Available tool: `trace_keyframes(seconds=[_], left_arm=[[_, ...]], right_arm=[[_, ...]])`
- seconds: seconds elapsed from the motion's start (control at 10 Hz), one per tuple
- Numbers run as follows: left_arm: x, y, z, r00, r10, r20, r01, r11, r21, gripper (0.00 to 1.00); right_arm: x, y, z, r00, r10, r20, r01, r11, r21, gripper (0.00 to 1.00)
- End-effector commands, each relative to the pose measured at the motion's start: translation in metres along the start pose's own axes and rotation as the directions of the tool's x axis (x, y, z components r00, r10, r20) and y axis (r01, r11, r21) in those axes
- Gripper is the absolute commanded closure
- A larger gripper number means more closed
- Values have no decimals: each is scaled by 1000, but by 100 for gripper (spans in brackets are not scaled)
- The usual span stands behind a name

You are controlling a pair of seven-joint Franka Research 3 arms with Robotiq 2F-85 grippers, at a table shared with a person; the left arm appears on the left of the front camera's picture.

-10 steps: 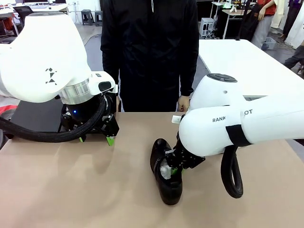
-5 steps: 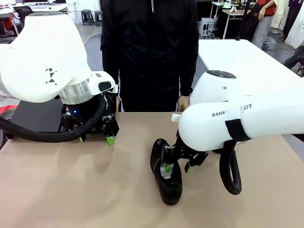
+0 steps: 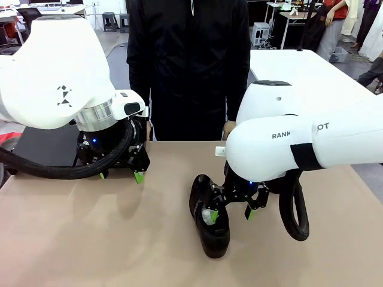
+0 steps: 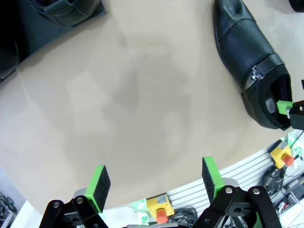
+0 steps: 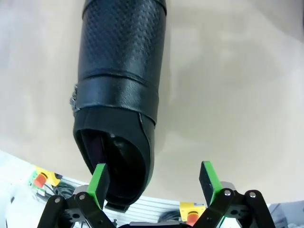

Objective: Organize the shoes by placing them on the stand.
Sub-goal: Pick up one Shoe and place it in the middle of the table, then place the Shoe from the middle of the table onto the Shoes Stand.

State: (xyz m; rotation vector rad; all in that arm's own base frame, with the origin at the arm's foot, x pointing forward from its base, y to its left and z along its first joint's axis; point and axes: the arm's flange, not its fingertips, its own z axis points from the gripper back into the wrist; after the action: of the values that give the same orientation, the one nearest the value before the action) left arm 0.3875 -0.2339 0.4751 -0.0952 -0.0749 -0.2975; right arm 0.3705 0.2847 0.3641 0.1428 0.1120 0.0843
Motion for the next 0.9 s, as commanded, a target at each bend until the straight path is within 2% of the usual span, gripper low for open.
trace_keyframes(seconds=[0.0,0.8], left_arm=[[1,1,1,1000,1,6,-1,1000,-6,0],[1,1,1,1000,1,6,-1,1000,-6,0]], right_arm=[[4,0,-1,998,-28,49,26,999,48,0],[4,0,-1,998,-28,49,26,999,48,0]])
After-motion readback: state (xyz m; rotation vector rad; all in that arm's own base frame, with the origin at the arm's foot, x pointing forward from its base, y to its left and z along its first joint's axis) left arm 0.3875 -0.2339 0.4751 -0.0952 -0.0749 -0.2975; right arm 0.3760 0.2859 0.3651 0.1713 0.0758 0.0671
